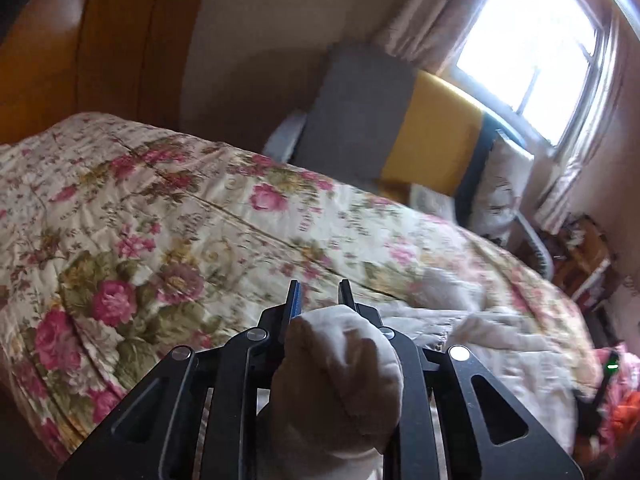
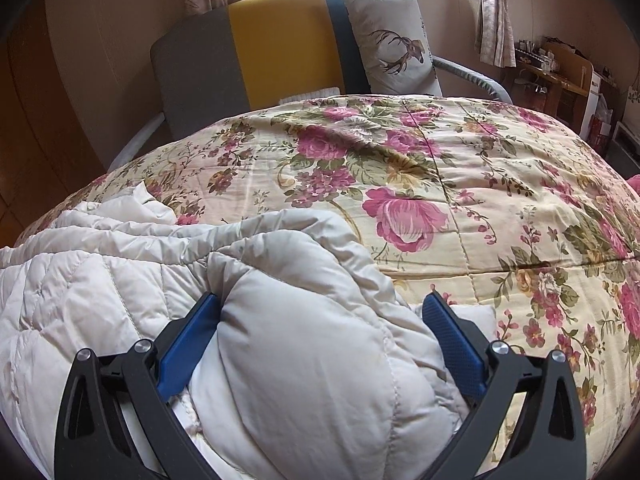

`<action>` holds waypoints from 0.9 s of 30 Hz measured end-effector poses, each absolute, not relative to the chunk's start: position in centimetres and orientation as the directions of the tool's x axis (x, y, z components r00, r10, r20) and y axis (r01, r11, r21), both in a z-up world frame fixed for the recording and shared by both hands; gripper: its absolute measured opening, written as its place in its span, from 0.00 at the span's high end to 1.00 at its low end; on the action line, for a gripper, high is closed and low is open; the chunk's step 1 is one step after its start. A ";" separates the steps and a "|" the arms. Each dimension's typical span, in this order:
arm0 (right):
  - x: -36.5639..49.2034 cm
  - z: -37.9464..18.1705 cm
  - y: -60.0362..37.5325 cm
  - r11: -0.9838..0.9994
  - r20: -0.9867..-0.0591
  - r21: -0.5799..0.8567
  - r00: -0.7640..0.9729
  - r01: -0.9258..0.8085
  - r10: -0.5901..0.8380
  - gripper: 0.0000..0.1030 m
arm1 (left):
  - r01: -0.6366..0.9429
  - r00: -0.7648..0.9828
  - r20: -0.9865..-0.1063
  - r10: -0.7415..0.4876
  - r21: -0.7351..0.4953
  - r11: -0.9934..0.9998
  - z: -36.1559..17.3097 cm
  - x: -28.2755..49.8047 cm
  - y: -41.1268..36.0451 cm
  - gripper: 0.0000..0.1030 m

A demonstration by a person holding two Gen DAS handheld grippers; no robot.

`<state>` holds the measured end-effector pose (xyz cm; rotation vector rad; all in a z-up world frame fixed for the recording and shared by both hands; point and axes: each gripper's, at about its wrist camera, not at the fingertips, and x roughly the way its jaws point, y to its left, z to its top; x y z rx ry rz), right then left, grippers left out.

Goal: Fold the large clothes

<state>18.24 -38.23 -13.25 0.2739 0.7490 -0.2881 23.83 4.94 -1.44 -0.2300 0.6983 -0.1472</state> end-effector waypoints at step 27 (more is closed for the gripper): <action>25.8 -9.6 -20.2 0.982 -0.724 -0.048 0.683 -0.185 0.093 0.49 | 0.271 0.645 -0.662 -0.382 -0.270 0.924 -2.1 18.2 0.4 0.41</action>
